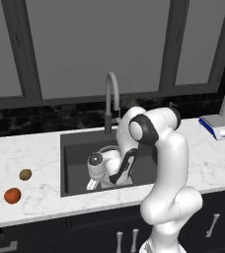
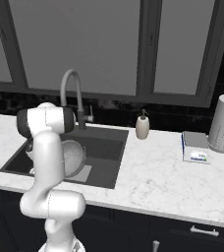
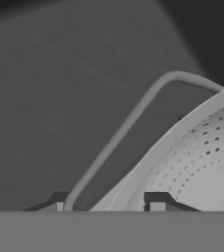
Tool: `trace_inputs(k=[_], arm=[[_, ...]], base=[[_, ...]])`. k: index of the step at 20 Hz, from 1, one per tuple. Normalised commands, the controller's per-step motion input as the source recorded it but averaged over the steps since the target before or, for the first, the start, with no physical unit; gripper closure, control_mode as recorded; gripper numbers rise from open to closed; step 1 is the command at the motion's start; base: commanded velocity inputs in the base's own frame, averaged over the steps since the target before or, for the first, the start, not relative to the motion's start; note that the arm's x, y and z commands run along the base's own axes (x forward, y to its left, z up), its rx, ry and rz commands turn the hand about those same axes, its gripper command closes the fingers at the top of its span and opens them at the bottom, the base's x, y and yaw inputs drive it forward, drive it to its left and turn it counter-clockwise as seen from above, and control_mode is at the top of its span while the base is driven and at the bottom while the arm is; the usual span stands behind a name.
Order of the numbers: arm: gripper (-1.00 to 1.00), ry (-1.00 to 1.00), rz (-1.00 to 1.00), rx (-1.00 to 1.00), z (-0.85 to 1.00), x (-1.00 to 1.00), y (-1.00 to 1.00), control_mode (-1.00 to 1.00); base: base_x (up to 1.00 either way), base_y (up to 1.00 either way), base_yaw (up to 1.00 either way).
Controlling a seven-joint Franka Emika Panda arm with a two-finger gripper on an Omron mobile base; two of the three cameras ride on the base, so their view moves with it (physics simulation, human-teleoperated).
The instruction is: Put the colander in the sink, put the orange, kiwi in the colander, and turn on the sink faucet and pour water over the colander.
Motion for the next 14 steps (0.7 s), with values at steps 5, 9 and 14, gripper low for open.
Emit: trace_inputs(k=[5, 9, 14], arm=[[1.00, 0.09, 0.00, 0.00, 0.20, 0.00, 0.00, -1.00], [1.00, 0.09, 0.00, 0.00, 0.52, 0.00, -0.01, -1.00], [1.00, 0.14, 0.00, 0.00, 0.67, 0.00, 0.00, -1.00]], base=[[0.00, 0.00, 0.00], [0.00, 0.00, 0.00], [0.00, 0.00, 0.00]])
